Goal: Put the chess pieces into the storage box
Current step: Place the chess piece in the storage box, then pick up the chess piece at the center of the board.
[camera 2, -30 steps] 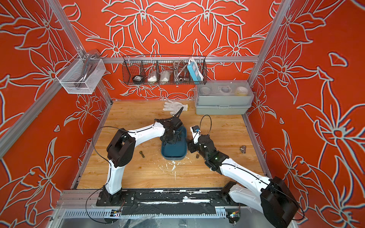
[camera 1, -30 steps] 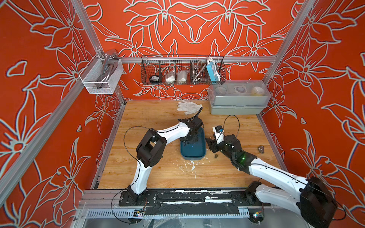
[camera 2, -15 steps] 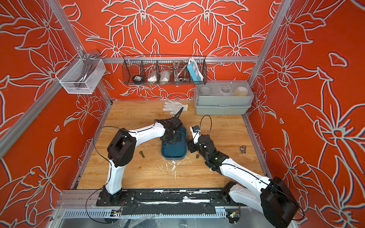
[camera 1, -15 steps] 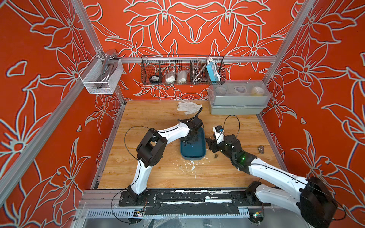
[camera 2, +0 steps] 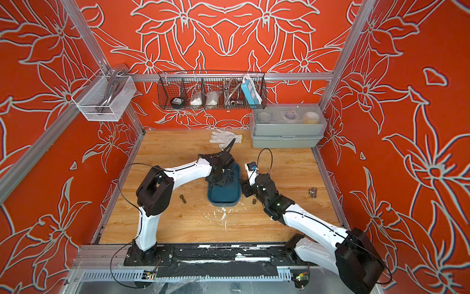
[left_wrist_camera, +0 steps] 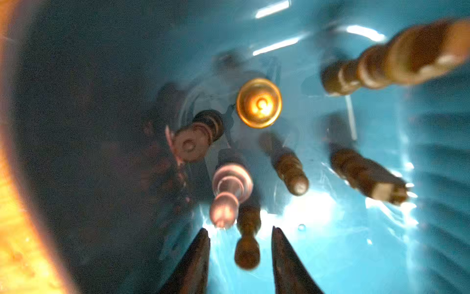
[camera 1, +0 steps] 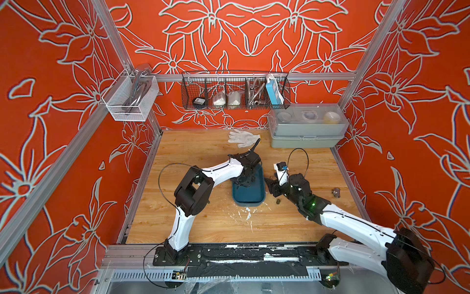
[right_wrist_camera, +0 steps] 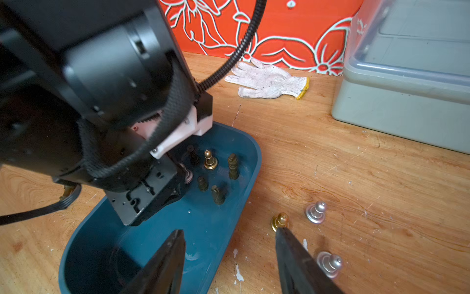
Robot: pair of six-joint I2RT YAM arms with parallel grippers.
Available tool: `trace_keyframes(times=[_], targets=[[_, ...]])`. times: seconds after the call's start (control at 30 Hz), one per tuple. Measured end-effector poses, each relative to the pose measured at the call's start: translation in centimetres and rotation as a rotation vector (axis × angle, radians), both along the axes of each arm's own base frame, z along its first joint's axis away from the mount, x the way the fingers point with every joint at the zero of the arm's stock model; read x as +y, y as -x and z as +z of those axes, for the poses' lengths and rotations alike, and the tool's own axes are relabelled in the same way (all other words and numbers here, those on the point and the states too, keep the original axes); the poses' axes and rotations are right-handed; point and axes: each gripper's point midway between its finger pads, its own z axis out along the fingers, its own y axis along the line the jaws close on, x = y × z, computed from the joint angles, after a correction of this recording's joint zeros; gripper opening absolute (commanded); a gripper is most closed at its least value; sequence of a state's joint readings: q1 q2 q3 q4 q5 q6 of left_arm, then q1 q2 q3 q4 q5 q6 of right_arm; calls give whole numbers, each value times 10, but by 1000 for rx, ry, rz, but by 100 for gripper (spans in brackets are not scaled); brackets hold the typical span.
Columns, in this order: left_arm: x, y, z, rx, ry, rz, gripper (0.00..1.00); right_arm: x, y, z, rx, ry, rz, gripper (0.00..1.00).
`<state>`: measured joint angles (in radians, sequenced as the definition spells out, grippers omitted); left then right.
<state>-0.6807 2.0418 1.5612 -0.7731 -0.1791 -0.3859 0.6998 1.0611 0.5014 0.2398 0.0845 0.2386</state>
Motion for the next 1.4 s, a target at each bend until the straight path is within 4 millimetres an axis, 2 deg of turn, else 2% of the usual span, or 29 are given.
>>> trace_keyframes(times=[0.17, 0.33, 0.53, 0.63, 0.77, 0.97, 1.23, 1.4], targets=[[-1, -1, 28, -52, 42, 0, 47, -1, 0, -2, 10, 0, -8, 61], [4, 10, 65, -131, 118, -7, 51, -20, 0, -6, 103, 2, -86, 62], [19, 48, 119, -293, 312, -42, 55, -58, -27, 18, 253, -48, -260, 60], [25, 70, 133, -371, 413, -76, 56, -68, -40, 15, 347, -20, -320, 58], [28, 96, 135, -407, 486, -128, 56, -72, -48, -10, 491, 72, -359, 57], [28, 116, 122, -378, 522, -175, 57, -75, -55, -54, 689, 236, -388, 51], [22, 130, 114, -343, 542, -234, 57, -84, -49, -102, 842, 365, -402, 42], [21, 130, 115, -344, 550, -243, 58, -84, -52, -114, 869, 387, -401, 38]])
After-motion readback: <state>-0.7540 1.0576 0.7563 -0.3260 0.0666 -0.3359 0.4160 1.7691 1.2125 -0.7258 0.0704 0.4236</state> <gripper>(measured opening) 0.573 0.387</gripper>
